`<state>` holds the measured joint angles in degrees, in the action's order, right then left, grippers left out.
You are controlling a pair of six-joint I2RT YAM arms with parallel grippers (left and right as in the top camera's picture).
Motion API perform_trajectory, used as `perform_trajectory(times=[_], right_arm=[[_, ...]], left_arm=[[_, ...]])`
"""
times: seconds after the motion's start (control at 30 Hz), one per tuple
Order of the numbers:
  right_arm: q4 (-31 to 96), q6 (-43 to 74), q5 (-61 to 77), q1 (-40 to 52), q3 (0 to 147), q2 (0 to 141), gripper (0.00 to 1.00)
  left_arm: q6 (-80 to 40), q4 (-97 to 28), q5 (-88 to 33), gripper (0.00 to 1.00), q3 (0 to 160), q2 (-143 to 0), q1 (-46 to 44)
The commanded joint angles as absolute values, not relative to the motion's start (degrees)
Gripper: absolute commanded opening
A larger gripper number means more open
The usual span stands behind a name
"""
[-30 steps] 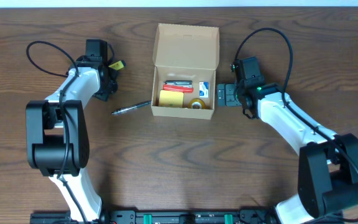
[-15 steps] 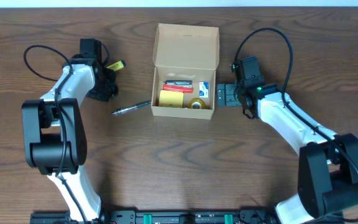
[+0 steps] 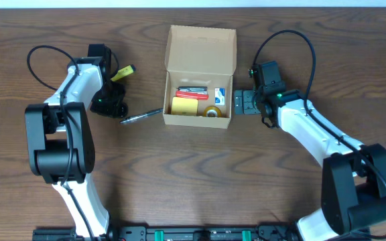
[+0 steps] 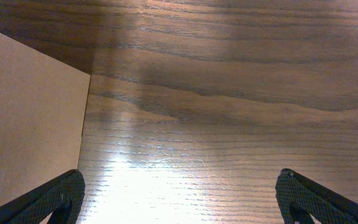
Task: Pack container
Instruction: 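Lower the left gripper onto the black tape dispenser and grasp it, then lift the tape dispenser with the left gripper and carry it over the box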
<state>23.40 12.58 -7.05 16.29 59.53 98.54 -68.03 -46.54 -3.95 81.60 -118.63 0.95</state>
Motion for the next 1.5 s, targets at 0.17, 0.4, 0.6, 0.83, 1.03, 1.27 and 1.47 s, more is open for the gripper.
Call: perform_trajectory(times=[0.17, 0.4, 0.6, 0.83, 1.03, 1.27, 1.47], right_arm=[[23.57, 13.23, -7.03, 15.79, 59.44, 99.02, 0.99], [23.59, 13.23, -7.03, 15.79, 59.44, 99.02, 0.99], [23.57, 13.23, -7.03, 15.79, 59.44, 99.02, 0.99], [23.57, 13.23, -7.03, 15.79, 59.44, 99.02, 0.99], [23.59, 13.23, -7.03, 15.79, 59.44, 99.02, 0.99], [23.59, 13.23, -7.03, 15.79, 59.44, 99.02, 0.99], [23.57, 13.23, -7.03, 15.79, 59.44, 99.02, 0.99]], left_arm=[[-65.63, -48.01, -0.49, 0.37, 85.86, -119.70, 0.71], [-61.34, -52.64, 2.33, 0.36, 94.39, -119.68, 0.23], [-41.30, -53.39, 3.40, 0.35, 104.86, -119.68, -3.03], [-19.44, -53.10, 2.94, 0.29, 114.48, -119.68, -9.30], [-9.45, -53.10, 1.69, 0.23, 118.89, -119.68, -13.19], [3.49, -53.32, -11.14, 0.17, 120.09, -119.68, -14.15], [24.32, -56.05, -12.32, 0.12, 120.09, -119.61, -17.96]])
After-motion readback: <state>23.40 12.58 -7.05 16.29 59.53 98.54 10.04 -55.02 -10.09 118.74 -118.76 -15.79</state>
